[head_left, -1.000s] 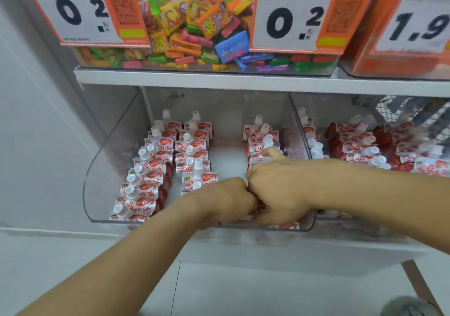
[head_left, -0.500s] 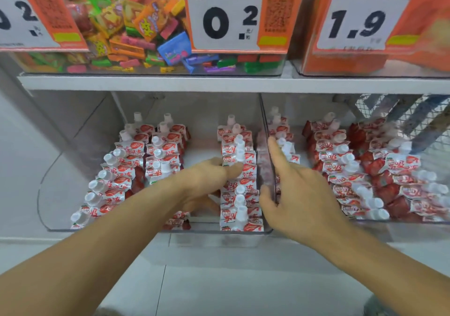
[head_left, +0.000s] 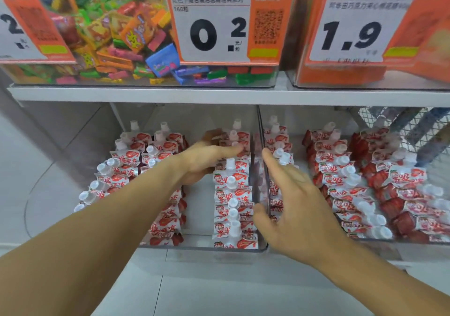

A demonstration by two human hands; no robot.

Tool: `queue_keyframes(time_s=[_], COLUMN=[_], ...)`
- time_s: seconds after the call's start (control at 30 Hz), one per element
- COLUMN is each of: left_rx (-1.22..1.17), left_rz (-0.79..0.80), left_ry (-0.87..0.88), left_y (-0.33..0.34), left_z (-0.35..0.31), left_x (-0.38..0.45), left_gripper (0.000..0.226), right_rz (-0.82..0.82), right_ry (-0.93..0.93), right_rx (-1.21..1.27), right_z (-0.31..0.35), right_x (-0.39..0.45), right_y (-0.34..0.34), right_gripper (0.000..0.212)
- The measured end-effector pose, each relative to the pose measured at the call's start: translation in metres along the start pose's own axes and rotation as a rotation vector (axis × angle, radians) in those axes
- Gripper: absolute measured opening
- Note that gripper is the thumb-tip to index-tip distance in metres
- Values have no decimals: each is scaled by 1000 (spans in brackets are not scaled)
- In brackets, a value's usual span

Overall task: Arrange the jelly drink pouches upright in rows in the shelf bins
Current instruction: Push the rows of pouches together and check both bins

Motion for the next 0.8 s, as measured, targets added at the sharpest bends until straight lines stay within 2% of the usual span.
queue_keyframes(time_s=[0.1, 0.13, 0.23, 0.27, 0.33, 0.5, 0.63, 0.7, 0.8], left_rx=[-17, -16, -5, -35, -63, 62, -39, -58, 10], left_rz=[-2, 0, 11, 19, 4, -92, -83, -92, -109], left_ry=[-37, -36, -57, -67, -83, -33, -55, -74, -151], left_y=[1, 2, 4, 3, -1, 14, 20, 14, 4], left_z=[0, -1, -2, -2, 3, 1, 0, 2, 15], left_x=[7, 10, 12, 11, 8, 0, -6, -13, -31], left_gripper=[79, 80, 44, 38, 36, 37, 17, 20, 44], right_rz=[-5, -11, -42, -40, -30, -2, -11, -15, 7], right_ry=[-4, -8, -16, -18, -24, -28, -16, -14, -10], right_rx=[-15, -17, -50, -61, -68, -25, -58, -64, -34], right_z=[0, 1, 1, 1, 3, 1, 1, 2, 3], right_x=[1, 1, 1, 1, 0, 0, 0, -1, -1], right_y=[0, 1, 2, 3, 2, 3, 6, 5, 3], right_gripper=[92, 91, 90, 90, 90, 91, 90, 91, 93])
Point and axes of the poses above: each hand's wrist, its own x-axis towards the middle knuckle, its own y-axis out of the palm, z = x × y, the point moved 7 cm from there along x, towards the middle knuckle, and after that the axes turned 10 degrees about -x, right-handed, at the moved point
